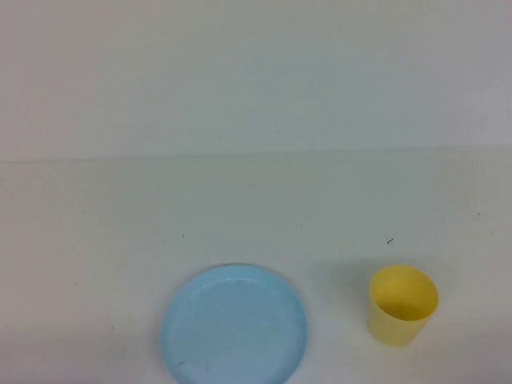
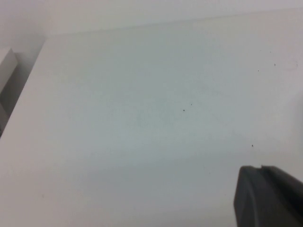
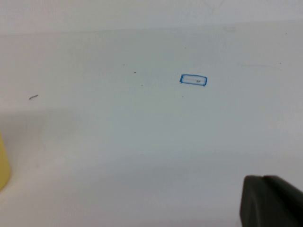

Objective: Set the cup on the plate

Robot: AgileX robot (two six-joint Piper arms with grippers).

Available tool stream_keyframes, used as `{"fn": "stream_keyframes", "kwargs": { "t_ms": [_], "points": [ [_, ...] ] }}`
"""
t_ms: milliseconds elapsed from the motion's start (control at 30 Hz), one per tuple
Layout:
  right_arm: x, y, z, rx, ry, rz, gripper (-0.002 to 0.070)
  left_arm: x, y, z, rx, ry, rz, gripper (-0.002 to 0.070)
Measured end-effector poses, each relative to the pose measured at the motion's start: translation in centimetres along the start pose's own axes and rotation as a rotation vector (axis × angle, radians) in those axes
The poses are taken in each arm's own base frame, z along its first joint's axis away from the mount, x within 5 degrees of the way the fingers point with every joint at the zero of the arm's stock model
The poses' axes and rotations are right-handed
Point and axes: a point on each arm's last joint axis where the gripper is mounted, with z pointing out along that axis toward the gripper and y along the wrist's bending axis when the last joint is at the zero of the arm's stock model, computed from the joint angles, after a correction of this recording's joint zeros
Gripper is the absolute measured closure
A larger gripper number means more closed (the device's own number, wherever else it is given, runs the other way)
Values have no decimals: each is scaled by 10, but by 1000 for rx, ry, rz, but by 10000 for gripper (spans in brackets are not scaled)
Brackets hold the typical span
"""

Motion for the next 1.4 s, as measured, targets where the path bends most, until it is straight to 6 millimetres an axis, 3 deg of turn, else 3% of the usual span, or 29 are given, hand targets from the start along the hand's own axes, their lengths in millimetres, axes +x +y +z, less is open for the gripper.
{"fn": "stream_keyframes", "kwargs": {
  "t_ms": [1033,1200,1400],
  "points": [
    [0,0,0,0,-2,0,676,-2,0,0,-5,-16,2,675],
    [-4,0,0,3,-47,0,676,-10,2,0,-17,-114,-34,675],
    [-20,-1,-2,13,-227,0,676,-32,8,-6,-57,-362,-169,675]
  ]
}}
